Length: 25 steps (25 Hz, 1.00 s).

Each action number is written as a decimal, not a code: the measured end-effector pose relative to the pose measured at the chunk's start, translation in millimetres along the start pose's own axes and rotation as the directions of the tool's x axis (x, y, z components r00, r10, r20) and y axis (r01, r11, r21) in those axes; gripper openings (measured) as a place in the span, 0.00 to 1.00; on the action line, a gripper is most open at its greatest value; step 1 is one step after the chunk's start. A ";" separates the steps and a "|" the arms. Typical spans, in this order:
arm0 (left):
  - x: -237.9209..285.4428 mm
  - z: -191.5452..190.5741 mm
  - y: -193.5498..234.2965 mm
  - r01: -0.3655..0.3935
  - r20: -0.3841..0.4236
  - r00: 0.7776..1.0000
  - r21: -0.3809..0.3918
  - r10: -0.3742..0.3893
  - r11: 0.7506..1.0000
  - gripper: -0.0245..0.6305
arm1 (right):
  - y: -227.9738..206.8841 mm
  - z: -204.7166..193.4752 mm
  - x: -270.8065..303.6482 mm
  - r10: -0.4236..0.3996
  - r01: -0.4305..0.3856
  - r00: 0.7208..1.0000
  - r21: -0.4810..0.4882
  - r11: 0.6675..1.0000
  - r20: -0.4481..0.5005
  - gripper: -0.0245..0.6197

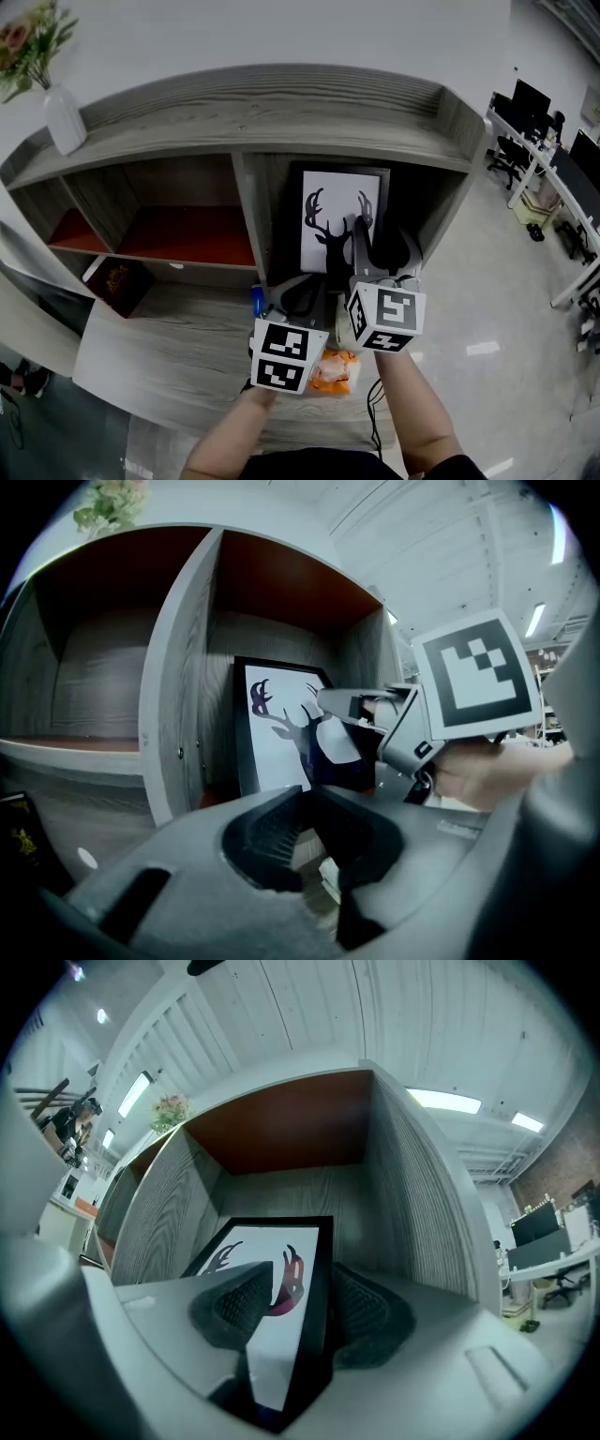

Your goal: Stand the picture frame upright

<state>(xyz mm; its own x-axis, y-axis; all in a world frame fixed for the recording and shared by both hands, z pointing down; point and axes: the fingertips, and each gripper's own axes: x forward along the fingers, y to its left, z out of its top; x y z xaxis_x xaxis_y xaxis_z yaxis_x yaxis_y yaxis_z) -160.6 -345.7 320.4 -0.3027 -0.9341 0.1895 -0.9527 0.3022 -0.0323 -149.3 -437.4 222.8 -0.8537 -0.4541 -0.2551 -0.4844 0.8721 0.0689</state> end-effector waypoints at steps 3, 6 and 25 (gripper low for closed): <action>0.6 0.5 3.3 -0.004 0.001 1.000 -0.012 0.004 1.000 0.06 | 2.2 1.5 -1.6 0.004 -0.004 1.000 -0.015 1.000 0.000 0.31; 0.3 0.2 5.1 -0.011 0.002 1.000 -0.014 0.011 1.000 0.06 | 3.6 2.6 -5.8 0.005 -0.005 1.000 -0.035 0.999 0.000 0.31; -0.6 -3.1 5.6 -0.017 -0.006 1.000 -0.022 0.017 1.000 0.06 | 10.9 -4.0 0.1 0.019 -0.026 0.999 -0.160 0.987 -0.045 0.33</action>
<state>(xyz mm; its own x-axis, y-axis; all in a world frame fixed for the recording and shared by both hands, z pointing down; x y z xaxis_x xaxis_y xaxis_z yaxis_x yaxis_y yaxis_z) -165.7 -342.8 323.2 -0.3190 -0.9276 0.1943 -0.9464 0.3226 -0.0141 -155.4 -428.6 227.4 -0.8705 -0.4451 -0.2101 -0.4864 0.8432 0.2290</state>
